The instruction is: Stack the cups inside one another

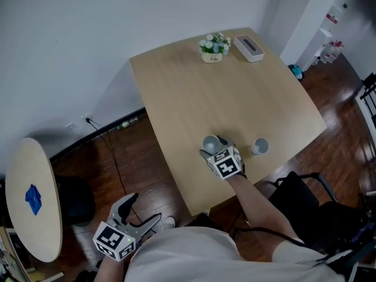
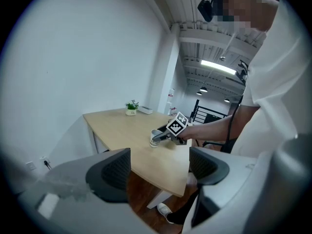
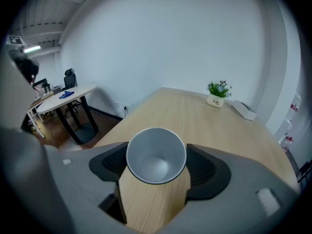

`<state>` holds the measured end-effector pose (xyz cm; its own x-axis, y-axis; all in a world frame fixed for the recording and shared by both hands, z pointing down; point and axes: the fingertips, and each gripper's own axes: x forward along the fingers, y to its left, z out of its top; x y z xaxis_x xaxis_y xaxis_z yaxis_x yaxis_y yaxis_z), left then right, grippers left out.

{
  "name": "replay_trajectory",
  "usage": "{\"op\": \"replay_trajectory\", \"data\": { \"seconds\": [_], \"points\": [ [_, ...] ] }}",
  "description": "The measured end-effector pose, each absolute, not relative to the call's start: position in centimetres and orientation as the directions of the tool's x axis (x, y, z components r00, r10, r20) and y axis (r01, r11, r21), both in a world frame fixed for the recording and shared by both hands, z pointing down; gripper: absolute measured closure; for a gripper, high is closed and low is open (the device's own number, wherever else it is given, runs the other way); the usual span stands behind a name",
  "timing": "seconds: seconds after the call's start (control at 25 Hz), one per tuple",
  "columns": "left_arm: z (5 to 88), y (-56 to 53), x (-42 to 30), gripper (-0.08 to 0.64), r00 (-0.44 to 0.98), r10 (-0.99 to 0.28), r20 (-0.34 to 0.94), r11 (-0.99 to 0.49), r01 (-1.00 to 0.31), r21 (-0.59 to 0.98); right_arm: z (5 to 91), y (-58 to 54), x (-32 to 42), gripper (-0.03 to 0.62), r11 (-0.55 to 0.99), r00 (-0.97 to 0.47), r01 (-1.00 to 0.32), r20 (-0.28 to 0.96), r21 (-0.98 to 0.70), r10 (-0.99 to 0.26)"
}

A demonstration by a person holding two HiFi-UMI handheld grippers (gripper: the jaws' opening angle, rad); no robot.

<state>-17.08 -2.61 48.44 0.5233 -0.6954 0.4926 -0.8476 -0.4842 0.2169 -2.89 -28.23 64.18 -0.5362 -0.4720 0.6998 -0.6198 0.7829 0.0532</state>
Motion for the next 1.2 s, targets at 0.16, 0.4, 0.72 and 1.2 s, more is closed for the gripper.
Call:
{"op": "replay_trajectory", "data": {
  "seconds": [0.16, 0.4, 0.72, 1.2],
  "points": [
    [48.6, -5.1, -14.5, 0.163, 0.593, -0.657, 0.465, -0.559, -0.797, 0.227, 59.8, -28.2, -0.5, 0.221, 0.765, -0.55, -0.641, 0.657, 0.064, -0.516],
    [48.0, -8.4, -9.0, 0.164, 0.692, -0.586, 0.421, -0.667, -0.707, 0.234, 55.1, -29.5, 8.1, 0.222, 0.68, -0.488, -0.725, 0.616, 0.107, -0.618],
    [47.7, -10.7, -3.7, 0.164, 0.753, -0.524, 0.399, -0.734, -0.636, 0.237, 55.9, -30.7, 19.1, 0.221, 0.56, -0.367, -0.821, 0.647, 0.113, -0.669],
    [48.1, -11.2, -3.0, 0.164, 0.729, -0.531, 0.432, -0.712, -0.66, 0.24, 60.9, -31.8, 20.9, 0.214, 0.554, -0.38, -0.831, 0.687, 0.04, -0.62]
  ]
}}
